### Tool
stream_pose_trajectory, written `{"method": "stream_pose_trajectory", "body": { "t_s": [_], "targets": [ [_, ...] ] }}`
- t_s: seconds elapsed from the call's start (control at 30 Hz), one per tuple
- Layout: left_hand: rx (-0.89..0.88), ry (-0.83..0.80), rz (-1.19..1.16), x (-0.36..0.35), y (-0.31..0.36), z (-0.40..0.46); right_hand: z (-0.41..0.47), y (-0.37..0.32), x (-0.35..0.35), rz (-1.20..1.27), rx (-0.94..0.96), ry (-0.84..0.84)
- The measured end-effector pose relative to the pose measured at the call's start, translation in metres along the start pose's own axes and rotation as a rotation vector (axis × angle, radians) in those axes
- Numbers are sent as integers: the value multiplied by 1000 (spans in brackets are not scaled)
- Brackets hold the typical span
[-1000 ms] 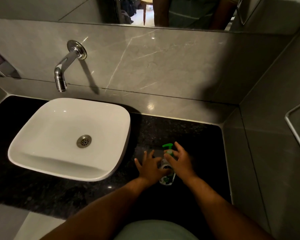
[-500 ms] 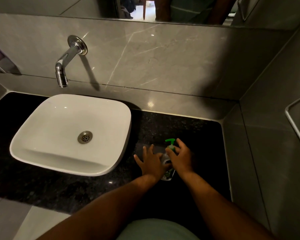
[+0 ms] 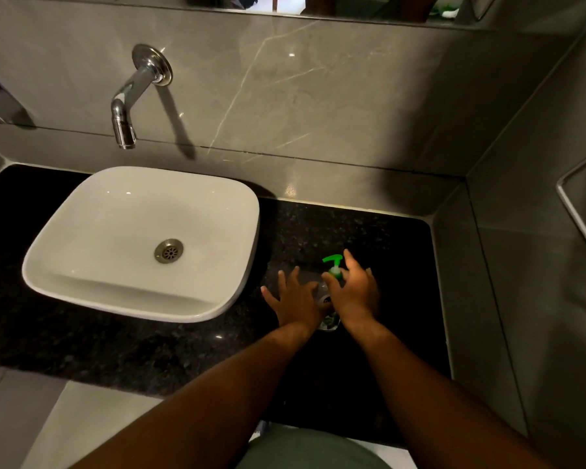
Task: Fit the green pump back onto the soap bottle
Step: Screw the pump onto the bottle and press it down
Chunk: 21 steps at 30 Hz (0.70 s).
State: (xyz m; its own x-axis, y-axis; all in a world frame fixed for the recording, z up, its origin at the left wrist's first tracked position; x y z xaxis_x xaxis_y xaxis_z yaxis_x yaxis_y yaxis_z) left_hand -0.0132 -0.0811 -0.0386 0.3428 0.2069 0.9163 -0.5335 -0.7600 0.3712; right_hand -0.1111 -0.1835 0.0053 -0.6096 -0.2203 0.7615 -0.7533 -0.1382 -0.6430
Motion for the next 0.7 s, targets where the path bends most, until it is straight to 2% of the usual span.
{"method": "stream_pose_trajectory", "body": {
  "t_s": [0.27, 0.5, 0.57, 0.7],
  "targets": [
    [-6, 46, -5, 1, 2, -2, -7, -14, 13, -101, -20, 62],
    [-4, 8, -46, 0, -1, -2, -10, -14, 15, -193, -3, 56],
    [-27, -19, -68, 0, -3, 0, -9, -11, 13, -165, 52, -26],
    [-146, -5, -105, 5, -8, 6, -15, -12, 16, -32, 150, -299]
  ]
}}
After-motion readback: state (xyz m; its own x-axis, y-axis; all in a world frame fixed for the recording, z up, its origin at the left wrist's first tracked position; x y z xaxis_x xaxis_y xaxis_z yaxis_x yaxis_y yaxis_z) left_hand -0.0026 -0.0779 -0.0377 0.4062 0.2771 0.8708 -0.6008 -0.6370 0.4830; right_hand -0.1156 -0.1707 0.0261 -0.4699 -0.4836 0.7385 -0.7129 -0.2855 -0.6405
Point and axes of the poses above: each hand's wrist, its own z-axis towards the middle knuckle, its own x-axis out of the back of the hand, y = z × x, the point moved 8 cm from there along z, towards the middle knuckle, and after that the axes turned 10 degrees about y, right-handed, at the moved point
